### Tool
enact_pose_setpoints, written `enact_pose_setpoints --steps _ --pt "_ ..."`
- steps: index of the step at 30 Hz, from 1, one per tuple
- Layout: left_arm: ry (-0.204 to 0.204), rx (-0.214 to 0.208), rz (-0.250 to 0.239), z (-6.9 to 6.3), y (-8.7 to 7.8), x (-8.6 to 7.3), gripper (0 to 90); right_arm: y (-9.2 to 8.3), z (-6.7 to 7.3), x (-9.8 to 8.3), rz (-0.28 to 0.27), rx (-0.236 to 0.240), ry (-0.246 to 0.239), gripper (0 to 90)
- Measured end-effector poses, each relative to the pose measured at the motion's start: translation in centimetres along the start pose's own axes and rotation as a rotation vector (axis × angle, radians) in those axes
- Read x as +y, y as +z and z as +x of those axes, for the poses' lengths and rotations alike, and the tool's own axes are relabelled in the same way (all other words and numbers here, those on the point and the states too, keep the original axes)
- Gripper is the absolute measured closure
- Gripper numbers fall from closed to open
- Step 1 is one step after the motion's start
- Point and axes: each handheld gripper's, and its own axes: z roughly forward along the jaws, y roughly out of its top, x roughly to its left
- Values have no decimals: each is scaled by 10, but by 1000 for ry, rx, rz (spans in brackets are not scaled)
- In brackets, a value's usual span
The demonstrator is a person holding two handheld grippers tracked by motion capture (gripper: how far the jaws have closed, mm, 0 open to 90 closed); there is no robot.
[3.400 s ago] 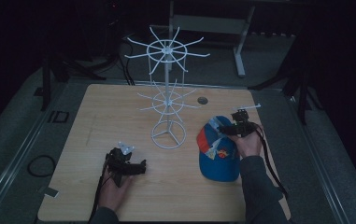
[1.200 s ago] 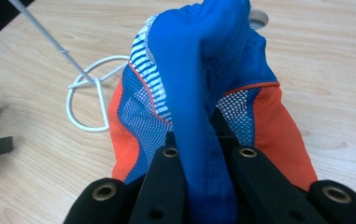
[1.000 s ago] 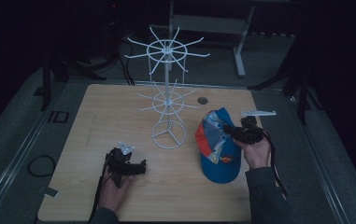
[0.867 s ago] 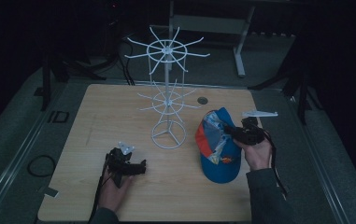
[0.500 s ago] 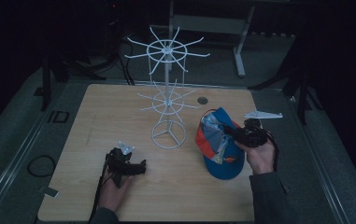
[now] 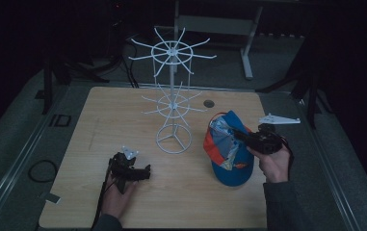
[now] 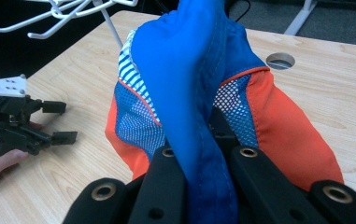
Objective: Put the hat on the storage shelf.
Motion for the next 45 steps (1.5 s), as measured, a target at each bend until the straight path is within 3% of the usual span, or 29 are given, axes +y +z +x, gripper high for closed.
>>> enact_pose_setpoints --steps 9,15,19,45 --pt "2 1 0 0 0 0 14 -15 3 12 -2 12 -55 875" --pt "2 1 0 0 0 0 14 -24 4 17 -15 24 -64 875" --pt "3 1 0 0 0 0 14 -31 7 22 -35 60 -73 876" --pt "2 1 0 0 0 0 14 -48 30 40 -76 126 -162 872"
